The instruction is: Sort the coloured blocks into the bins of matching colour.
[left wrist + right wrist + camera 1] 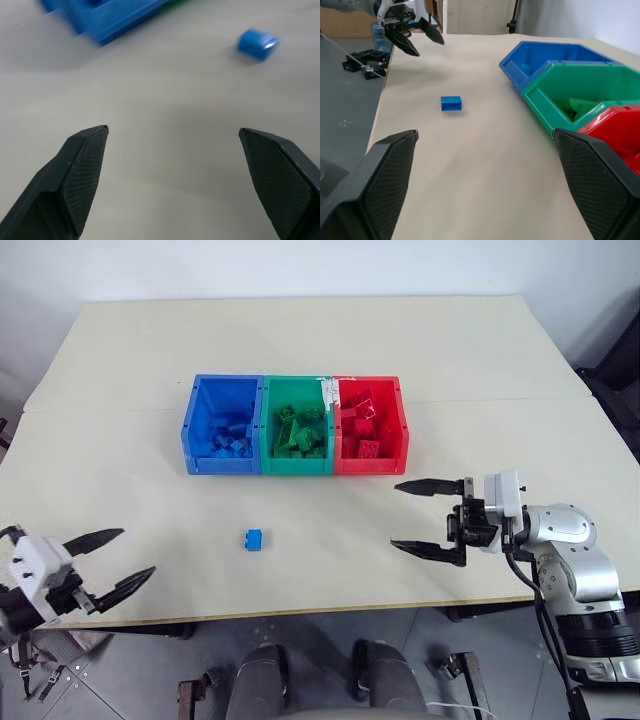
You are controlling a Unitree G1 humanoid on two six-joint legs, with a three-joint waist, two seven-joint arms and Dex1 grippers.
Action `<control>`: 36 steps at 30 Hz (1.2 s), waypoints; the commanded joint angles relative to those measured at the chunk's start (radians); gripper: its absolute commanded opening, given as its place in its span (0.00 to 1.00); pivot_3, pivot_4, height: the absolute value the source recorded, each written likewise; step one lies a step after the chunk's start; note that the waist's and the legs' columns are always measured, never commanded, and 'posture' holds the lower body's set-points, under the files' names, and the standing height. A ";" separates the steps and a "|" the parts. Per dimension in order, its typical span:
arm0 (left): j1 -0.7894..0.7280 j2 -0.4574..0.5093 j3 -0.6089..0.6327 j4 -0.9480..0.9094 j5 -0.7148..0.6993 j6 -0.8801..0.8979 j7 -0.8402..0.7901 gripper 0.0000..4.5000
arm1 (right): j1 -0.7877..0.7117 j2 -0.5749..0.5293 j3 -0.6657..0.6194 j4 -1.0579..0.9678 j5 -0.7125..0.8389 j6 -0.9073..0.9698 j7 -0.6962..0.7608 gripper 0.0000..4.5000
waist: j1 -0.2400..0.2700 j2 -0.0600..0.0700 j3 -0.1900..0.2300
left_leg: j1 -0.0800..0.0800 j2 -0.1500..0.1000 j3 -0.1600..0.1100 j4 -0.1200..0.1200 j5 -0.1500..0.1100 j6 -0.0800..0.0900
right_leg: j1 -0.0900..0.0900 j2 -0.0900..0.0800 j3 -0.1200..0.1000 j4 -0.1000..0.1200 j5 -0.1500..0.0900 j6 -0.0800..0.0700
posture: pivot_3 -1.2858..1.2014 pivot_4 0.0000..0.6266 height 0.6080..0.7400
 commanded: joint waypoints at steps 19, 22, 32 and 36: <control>-0.481 -0.003 -0.609 0.155 0.255 0.070 -0.048 0.90 | 0.327 -0.127 -0.196 -0.050 -0.008 -0.114 0.023 1.00 | 0.001 0.002 -0.001 | 0.002 0.000 0.001 0.000 0.001 -0.001 | 0.001 0.001 0.001 0.000 0.000 0.000 | 0.52 0.24 1.00; -0.520 -0.008 -0.628 0.212 0.264 0.035 -0.066 0.72 | 0.352 -0.131 -0.210 -0.073 0.000 -0.104 0.015 1.00 | 0.001 0.003 -0.002 | 0.002 0.000 0.001 0.001 0.001 -0.001 | 0.002 0.001 0.001 0.000 0.000 0.000 | 0.52 0.24 1.00; -0.564 -0.063 -0.511 0.216 0.100 0.075 -0.061 0.34 | 0.321 -0.101 -0.184 -0.170 0.038 -0.049 -0.050 1.00 | 0.001 0.004 -0.003 | 0.002 0.000 0.001 0.002 0.004 0.001 | 0.002 0.001 0.001 0.001 0.002 -0.003 | 0.52 0.24 1.00; -0.634 -0.110 -0.388 0.204 -0.026 0.257 0.060 0.34 | 0.242 -0.038 -0.178 -0.203 0.072 0.008 -0.163 1.00 | 0.001 0.003 -0.002 | 0.001 0.000 -0.001 0.002 0.005 0.001 | 0.001 0.001 0.001 0.003 0.002 -0.003 | 0.52 0.24 1.00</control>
